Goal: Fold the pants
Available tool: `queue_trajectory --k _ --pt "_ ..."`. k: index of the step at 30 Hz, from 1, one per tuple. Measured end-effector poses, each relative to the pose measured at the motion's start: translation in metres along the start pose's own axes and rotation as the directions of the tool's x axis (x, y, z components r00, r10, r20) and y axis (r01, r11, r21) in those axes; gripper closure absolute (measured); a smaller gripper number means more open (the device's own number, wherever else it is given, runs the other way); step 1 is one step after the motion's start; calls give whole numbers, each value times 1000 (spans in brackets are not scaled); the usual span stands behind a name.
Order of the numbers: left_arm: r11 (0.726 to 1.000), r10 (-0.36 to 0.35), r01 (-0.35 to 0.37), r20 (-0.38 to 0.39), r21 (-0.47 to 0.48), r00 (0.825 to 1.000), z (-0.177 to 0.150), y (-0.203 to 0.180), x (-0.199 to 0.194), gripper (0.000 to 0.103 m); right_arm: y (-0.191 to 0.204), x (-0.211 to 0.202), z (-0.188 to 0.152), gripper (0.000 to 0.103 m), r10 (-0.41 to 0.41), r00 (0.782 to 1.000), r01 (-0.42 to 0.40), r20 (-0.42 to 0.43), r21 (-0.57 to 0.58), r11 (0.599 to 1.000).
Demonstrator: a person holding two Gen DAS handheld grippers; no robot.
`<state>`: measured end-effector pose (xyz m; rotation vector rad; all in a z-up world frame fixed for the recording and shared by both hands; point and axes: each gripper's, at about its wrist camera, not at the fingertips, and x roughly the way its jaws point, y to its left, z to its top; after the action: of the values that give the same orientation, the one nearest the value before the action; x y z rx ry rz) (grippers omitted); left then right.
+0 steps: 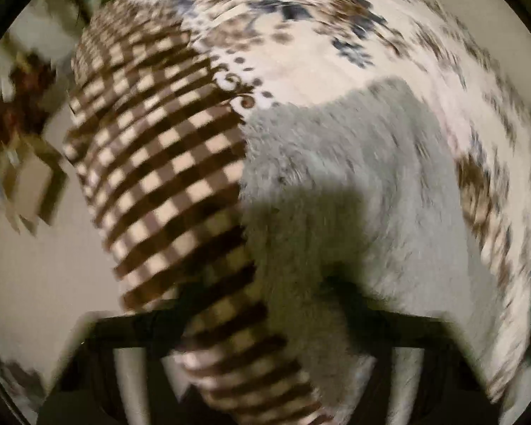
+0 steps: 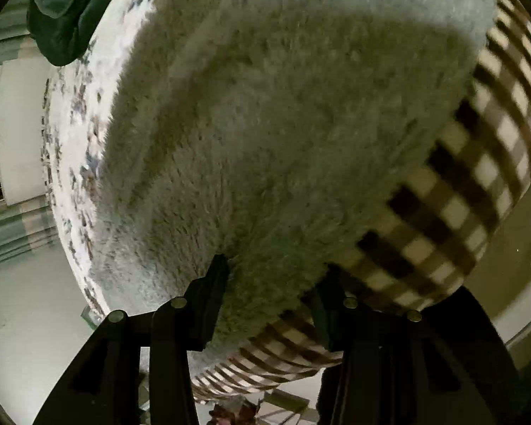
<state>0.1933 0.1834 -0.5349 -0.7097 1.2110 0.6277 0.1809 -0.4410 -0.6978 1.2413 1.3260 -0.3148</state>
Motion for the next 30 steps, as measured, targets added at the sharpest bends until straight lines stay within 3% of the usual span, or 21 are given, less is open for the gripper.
queue_trajectory --k 1,4,6,9,11,12,13,15,17,19,21,22,23,24,25,27,28,30 --pt "1000 -14 14 -5 -11 1000 4 3 2 98 3 3 -4 95 -14 1000 14 -5 -14 1000" --pt "1000 1 -2 12 24 1000 7 9 3 96 10 4 -15 95 -133 991 129 -27 -119 984" --pt "999 3 -1 -38 37 999 4 11 10 94 17 0 -16 94 -191 981 181 -40 -187 966" --pt "995 -3 8 -42 101 999 -2 6 -8 93 53 -16 -21 78 -268 961 232 -74 -315 920" --pt "989 -4 5 -7 148 1000 -7 -2 -31 91 93 -29 -29 56 -252 965 201 -78 -405 892" --pt "985 9 -13 24 169 1000 -9 -7 -43 78 112 -31 -33 43 -239 968 180 -82 -437 881" --pt "981 13 -22 47 195 999 -11 -13 -52 49 138 -29 -38 40 -221 970 150 -97 -477 866" --pt "971 23 -44 91 237 996 -11 -26 -59 8 192 -9 -46 39 -164 972 48 -168 -543 838" --pt "960 31 -67 134 271 991 -8 -40 -57 8 255 33 -50 37 -136 962 -33 -239 -592 805" --pt "957 38 -70 118 280 992 2 -42 -45 8 316 93 -55 37 -175 942 -60 -285 -657 751" --pt "956 50 -78 104 284 993 9 -46 -27 8 355 151 -60 37 -276 909 -37 -313 -720 693" --pt "951 73 -97 94 295 993 13 -47 -15 8 369 185 -65 37 -364 873 -10 -324 -759 651" --pt "946 94 -117 88 303 992 12 -48 -10 8 376 208 -67 39 -432 839 12 -331 -783 622" --pt "940 120 -138 77 313 990 14 -47 -1 8 376 218 -68 63 -468 822 32 -323 -796 605" --pt "935 147 -159 61 316 987 16 -44 10 8 381 225 -67 95 -478 822 48 -309 -799 599" --pt "937 177 -176 24 303 984 20 -31 26 8 390 221 -62 96 -443 841 41 -311 -780 624" --pt "939 193 -186 5 289 981 23 -22 32 8 396 213 -55 96 -399 867 32 -298 -766 642" --pt "957 160 -146 -35 252 986 25 -8 40 6 397 207 -40 96 -352 892 32 -282 -739 673"
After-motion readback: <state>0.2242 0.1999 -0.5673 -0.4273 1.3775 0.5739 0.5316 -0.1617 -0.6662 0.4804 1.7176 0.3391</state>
